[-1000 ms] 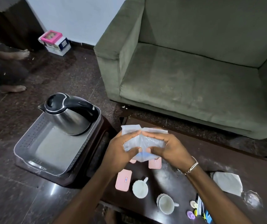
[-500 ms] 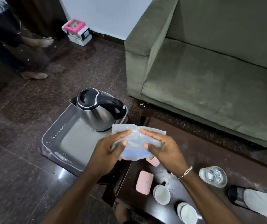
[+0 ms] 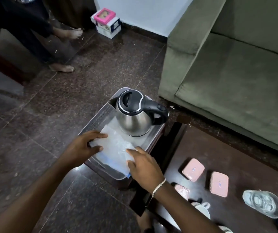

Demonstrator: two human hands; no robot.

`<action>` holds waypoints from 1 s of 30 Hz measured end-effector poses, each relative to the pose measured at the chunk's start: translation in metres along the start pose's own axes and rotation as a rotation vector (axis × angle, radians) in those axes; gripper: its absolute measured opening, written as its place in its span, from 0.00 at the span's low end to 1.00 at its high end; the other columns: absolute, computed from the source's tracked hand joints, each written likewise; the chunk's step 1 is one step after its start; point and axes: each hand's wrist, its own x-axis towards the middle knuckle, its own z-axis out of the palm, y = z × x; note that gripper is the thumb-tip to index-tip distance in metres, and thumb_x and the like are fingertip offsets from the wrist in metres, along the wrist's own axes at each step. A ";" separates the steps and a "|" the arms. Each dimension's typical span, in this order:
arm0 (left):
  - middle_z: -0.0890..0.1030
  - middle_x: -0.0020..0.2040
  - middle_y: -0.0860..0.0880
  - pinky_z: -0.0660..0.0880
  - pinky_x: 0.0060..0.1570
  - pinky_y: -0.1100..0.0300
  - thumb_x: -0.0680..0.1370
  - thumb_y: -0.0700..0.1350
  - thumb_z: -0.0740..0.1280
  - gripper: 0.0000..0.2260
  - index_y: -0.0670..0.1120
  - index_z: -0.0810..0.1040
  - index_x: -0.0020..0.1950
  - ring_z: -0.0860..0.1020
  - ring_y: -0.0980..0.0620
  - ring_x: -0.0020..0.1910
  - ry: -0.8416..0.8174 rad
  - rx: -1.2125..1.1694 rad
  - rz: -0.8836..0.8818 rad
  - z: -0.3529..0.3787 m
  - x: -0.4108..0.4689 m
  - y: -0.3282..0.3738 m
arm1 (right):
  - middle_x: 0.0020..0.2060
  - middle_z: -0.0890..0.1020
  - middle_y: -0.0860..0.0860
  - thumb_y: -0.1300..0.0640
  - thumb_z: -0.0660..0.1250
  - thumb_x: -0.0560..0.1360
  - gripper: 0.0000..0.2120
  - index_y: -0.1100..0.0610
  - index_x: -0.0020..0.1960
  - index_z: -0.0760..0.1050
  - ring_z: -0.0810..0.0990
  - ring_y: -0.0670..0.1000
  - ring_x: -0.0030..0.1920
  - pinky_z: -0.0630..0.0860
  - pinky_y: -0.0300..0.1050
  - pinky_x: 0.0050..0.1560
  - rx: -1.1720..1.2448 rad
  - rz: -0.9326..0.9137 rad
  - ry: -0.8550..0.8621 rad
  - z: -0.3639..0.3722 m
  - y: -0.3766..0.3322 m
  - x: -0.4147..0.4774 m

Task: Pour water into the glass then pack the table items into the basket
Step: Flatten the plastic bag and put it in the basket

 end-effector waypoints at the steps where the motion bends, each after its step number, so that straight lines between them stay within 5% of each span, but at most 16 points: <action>1: 0.81 0.66 0.59 0.72 0.51 0.78 0.75 0.36 0.78 0.24 0.60 0.82 0.64 0.79 0.61 0.62 -0.008 0.065 -0.003 0.000 0.007 -0.007 | 0.62 0.80 0.52 0.52 0.63 0.77 0.20 0.53 0.68 0.75 0.78 0.56 0.61 0.70 0.54 0.61 -0.143 -0.024 -0.009 0.008 -0.003 0.006; 3: 0.80 0.69 0.51 0.71 0.51 0.77 0.74 0.35 0.78 0.23 0.53 0.83 0.66 0.79 0.53 0.64 -0.023 0.172 -0.011 0.003 0.021 -0.023 | 0.57 0.80 0.48 0.49 0.64 0.76 0.19 0.52 0.65 0.75 0.78 0.55 0.57 0.64 0.56 0.55 -0.344 -0.026 -0.008 0.022 -0.008 0.016; 9: 0.78 0.71 0.43 0.76 0.64 0.53 0.75 0.37 0.77 0.22 0.45 0.82 0.69 0.80 0.42 0.68 -0.144 0.432 0.088 0.014 0.050 -0.042 | 0.58 0.79 0.50 0.42 0.61 0.78 0.19 0.53 0.61 0.76 0.70 0.56 0.59 0.56 0.60 0.55 -0.494 0.024 -0.098 0.050 -0.010 0.036; 14: 0.76 0.65 0.41 0.78 0.58 0.43 0.71 0.42 0.81 0.23 0.47 0.82 0.65 0.75 0.38 0.59 -0.053 0.772 0.164 0.024 0.050 -0.046 | 0.57 0.70 0.52 0.40 0.65 0.75 0.15 0.47 0.51 0.84 0.66 0.59 0.57 0.60 0.58 0.55 -0.565 0.086 -0.080 0.051 -0.012 0.042; 16: 0.76 0.59 0.42 0.78 0.55 0.45 0.73 0.42 0.80 0.23 0.47 0.80 0.66 0.76 0.39 0.57 -0.116 0.698 0.176 0.029 0.052 -0.043 | 0.56 0.71 0.53 0.44 0.69 0.74 0.10 0.49 0.48 0.84 0.69 0.59 0.55 0.67 0.57 0.52 -0.541 0.024 -0.018 0.051 -0.013 0.051; 20: 0.75 0.60 0.45 0.72 0.61 0.50 0.73 0.48 0.79 0.28 0.52 0.74 0.71 0.75 0.43 0.62 -0.367 0.601 0.054 0.037 0.059 -0.043 | 0.63 0.71 0.54 0.52 0.67 0.77 0.15 0.50 0.63 0.74 0.71 0.61 0.60 0.75 0.60 0.55 -0.395 -0.132 -0.229 0.055 -0.018 0.073; 30: 0.63 0.66 0.46 0.74 0.67 0.37 0.63 0.52 0.86 0.45 0.57 0.62 0.71 0.68 0.38 0.67 -0.398 0.611 -0.135 0.045 0.061 -0.041 | 0.63 0.68 0.52 0.53 0.73 0.74 0.08 0.48 0.51 0.78 0.69 0.63 0.62 0.75 0.56 0.58 -0.442 -0.044 -0.502 0.052 -0.018 0.090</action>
